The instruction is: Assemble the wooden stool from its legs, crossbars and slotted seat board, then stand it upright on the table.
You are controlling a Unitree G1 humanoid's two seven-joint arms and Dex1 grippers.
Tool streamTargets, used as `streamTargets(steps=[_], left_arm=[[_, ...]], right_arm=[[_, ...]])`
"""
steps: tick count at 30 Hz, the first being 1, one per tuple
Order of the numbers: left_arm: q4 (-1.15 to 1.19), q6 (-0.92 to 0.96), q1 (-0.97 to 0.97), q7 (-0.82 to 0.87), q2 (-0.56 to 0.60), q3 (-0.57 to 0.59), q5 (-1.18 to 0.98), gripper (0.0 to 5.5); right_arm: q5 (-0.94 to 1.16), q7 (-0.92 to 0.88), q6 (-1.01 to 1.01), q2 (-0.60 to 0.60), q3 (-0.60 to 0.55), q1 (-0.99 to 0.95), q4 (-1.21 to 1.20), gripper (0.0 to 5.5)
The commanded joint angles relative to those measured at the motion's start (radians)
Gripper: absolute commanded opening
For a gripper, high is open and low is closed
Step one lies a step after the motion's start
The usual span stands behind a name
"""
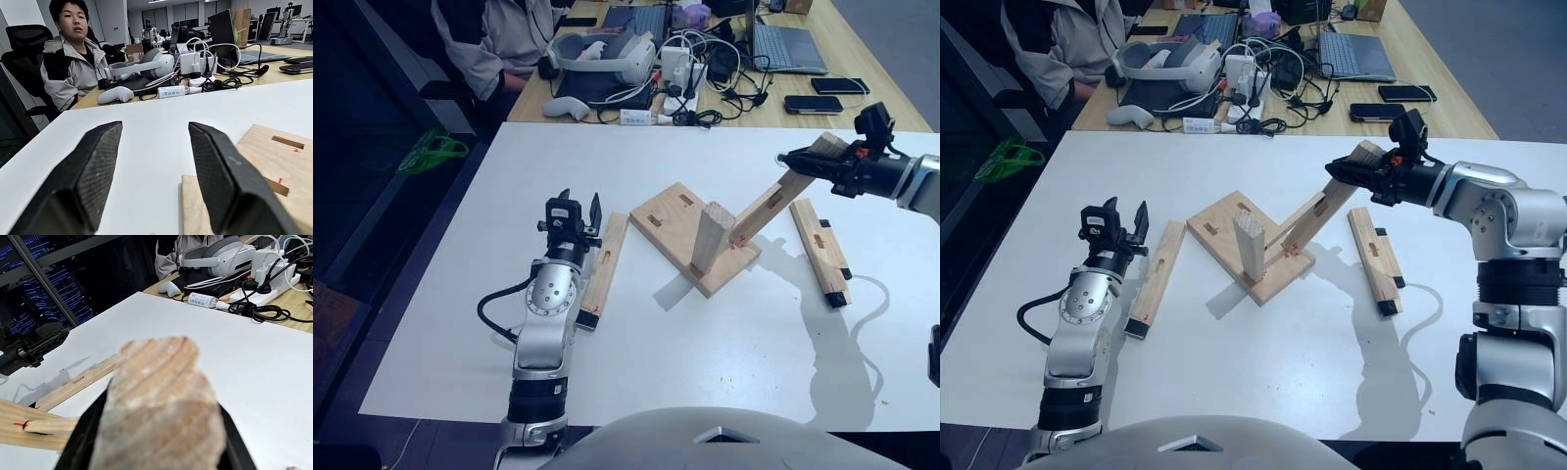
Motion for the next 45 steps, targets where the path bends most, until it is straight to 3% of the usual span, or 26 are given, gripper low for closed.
streamTargets(steps=[1, 10, 23, 30, 45], left_arm=[[0.010, -0.010, -0.020, 0.002, 0.006, 0.009, 0.003, 2.53], [0.007, -0.004, -0.041, 0.004, 0.010, 0.024, 0.002, 2.53], [-0.002, 0.021, -0.078, 0.001, 0.009, 0.038, 0.002, 2.53], [0.005, 0.016, -0.079, -0.002, 0.009, 0.035, 0.004, 2.53], [0.017, 0.004, -0.084, -0.002, 0.008, 0.036, 0.004, 2.53]], right_arm=[[-0.102, 0.007, 0.015, -0.013, 0.075, 0.005, 0.048, 0.98], [-0.128, 0.019, 0.003, 0.009, 0.096, -0.008, 0.073, 0.98], [-0.091, -0.121, 0.045, 0.111, -0.024, 0.028, 0.004, 0.98], [-0.066, -0.158, 0.076, 0.140, -0.064, 0.051, -0.054, 2.26], [0.043, -0.263, 0.185, 0.222, -0.242, 0.055, -0.123, 2.26]])
